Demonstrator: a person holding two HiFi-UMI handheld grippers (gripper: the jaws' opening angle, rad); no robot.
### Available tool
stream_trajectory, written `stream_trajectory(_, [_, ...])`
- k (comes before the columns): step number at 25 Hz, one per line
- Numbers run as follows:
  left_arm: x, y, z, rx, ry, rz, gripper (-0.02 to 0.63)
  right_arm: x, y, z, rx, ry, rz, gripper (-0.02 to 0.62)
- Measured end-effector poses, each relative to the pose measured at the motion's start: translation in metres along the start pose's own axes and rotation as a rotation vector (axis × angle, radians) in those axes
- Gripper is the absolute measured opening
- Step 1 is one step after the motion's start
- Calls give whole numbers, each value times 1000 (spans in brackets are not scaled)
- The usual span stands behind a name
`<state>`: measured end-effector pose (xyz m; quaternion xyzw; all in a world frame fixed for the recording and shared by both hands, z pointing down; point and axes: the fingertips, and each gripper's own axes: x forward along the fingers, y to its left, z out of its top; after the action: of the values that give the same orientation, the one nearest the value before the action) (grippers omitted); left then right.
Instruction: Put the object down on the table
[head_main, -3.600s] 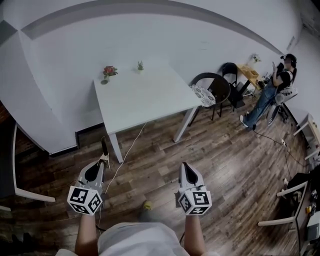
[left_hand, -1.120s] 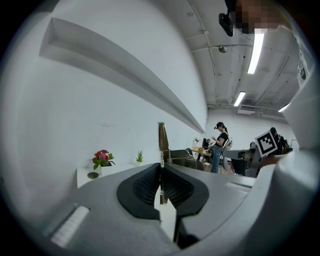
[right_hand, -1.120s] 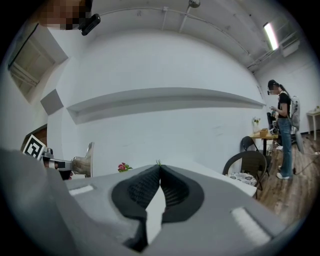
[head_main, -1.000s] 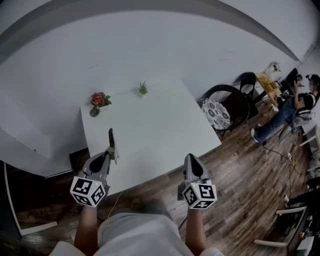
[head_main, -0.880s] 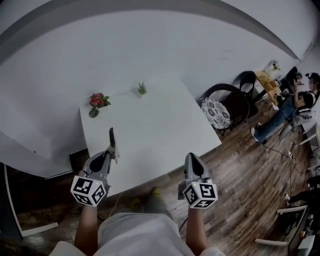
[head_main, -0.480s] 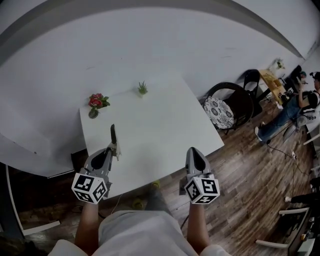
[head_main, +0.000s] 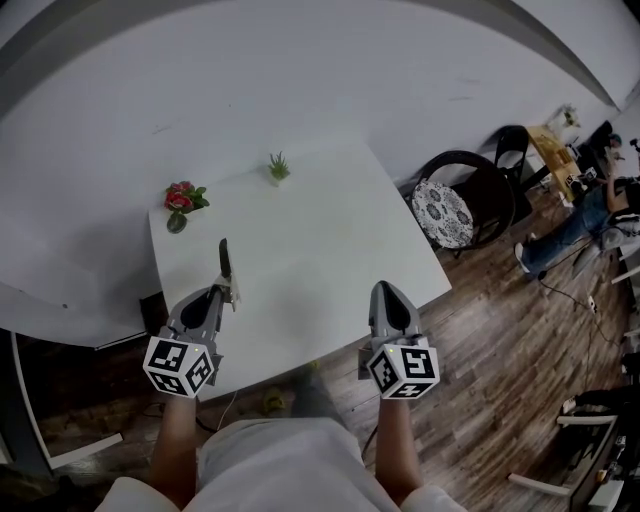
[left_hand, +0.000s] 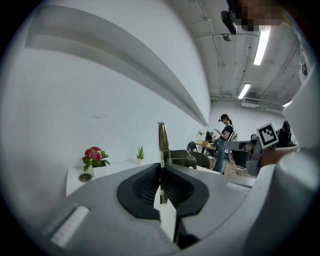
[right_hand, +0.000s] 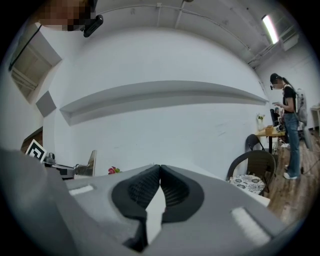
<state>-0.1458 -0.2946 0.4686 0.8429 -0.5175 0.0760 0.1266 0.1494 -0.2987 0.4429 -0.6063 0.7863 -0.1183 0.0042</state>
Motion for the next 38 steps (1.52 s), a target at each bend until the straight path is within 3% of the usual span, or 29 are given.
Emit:
stream_trajectory(13, [62, 0, -37, 139, 157, 9, 11, 25, -22, -3, 14, 20, 27, 3])
stream_trajectory(24, [98, 6, -77, 326, 307, 19, 11, 34, -36, -9, 28, 35, 32, 3])
stream_trajectory(30, [113, 11, -102, 470, 433, 29, 11, 41, -40, -12, 27, 49, 31, 3])
stream_trajectory(34, [125, 10, -111, 539, 469, 16, 11, 46, -42, -16, 28, 57, 32, 3])
stream_trajectory(38, [133, 9, -123, 673, 520, -5, 11, 50, -42, -22, 29, 71, 35, 3])
